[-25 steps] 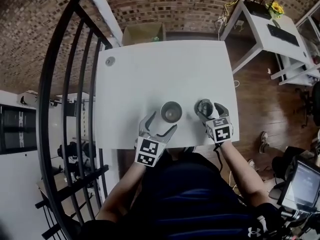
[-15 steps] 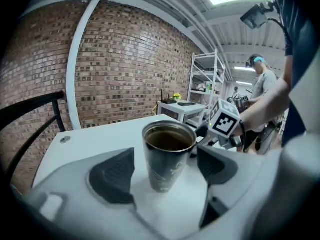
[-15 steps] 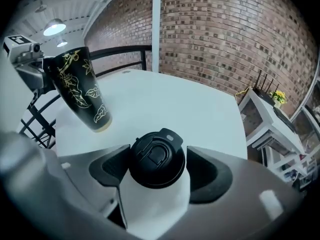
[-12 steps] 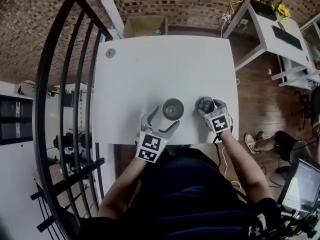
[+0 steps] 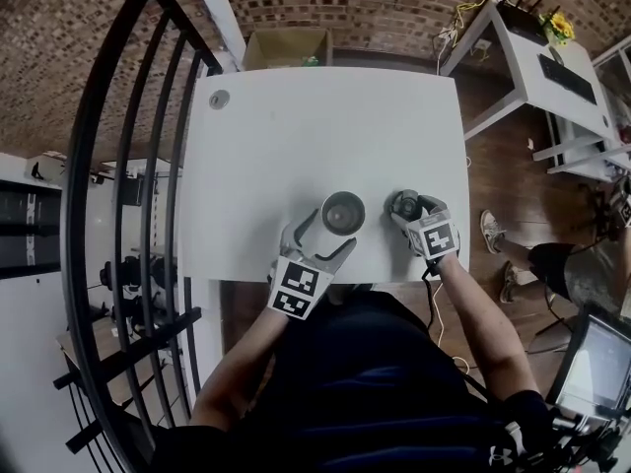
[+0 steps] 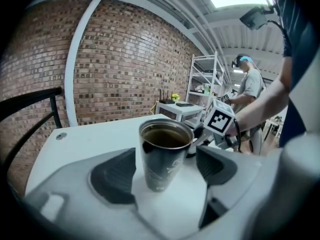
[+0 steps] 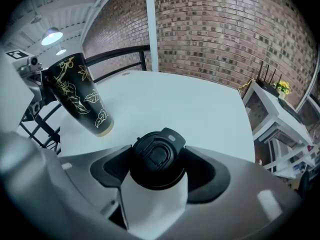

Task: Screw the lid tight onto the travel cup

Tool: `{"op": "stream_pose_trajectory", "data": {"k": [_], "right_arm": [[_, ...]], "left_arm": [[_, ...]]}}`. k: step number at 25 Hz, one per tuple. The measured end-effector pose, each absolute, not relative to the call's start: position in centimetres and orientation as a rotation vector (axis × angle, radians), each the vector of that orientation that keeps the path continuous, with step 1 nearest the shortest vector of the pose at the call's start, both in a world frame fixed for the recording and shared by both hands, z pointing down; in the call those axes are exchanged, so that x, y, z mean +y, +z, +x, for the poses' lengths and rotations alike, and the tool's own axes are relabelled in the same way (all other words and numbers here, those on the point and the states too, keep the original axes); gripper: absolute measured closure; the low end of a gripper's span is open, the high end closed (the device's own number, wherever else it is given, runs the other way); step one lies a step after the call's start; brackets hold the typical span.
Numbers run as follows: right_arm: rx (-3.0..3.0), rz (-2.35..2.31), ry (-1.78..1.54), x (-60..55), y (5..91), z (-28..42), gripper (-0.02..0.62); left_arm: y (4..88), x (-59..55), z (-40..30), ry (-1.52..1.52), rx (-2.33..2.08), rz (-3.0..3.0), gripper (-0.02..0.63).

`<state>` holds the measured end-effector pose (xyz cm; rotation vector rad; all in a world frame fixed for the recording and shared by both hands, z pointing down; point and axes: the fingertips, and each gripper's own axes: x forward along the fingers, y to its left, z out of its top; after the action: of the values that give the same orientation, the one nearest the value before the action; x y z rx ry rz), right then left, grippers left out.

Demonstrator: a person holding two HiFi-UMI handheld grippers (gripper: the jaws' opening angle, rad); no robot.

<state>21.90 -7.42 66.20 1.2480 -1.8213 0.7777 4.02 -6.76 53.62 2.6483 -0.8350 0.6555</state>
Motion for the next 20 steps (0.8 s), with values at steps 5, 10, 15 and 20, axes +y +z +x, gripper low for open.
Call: {"op": "stream_pose_trajectory", "data": {"k": [5, 10, 15, 20], "right_arm": [[-1.867, 1.293, 0.835, -7.4, 64.7, 22.0, 0.261], [-2.005, 1.281, 0.738, -8.5, 58.2, 19.8, 0.261], [-2.182, 1.234, 0.656, -9.4, 49.6, 15.9, 0.261], [-2.3, 1.073, 0.53, -10.2, 44.2, 11.7, 0.261]], "left_arm": [[53.7, -6.8, 3.7, 0.682, -0.827, 2.654, 0.232], [53.6, -7.1, 3.6, 0.687, -0.823, 2.667, 0.233], [53.9, -7.0, 3.7, 0.696, -0.812, 2.675, 0.236], [54.1, -7.0, 4.0, 0.726, -0.79, 2.71, 0.236]]}}
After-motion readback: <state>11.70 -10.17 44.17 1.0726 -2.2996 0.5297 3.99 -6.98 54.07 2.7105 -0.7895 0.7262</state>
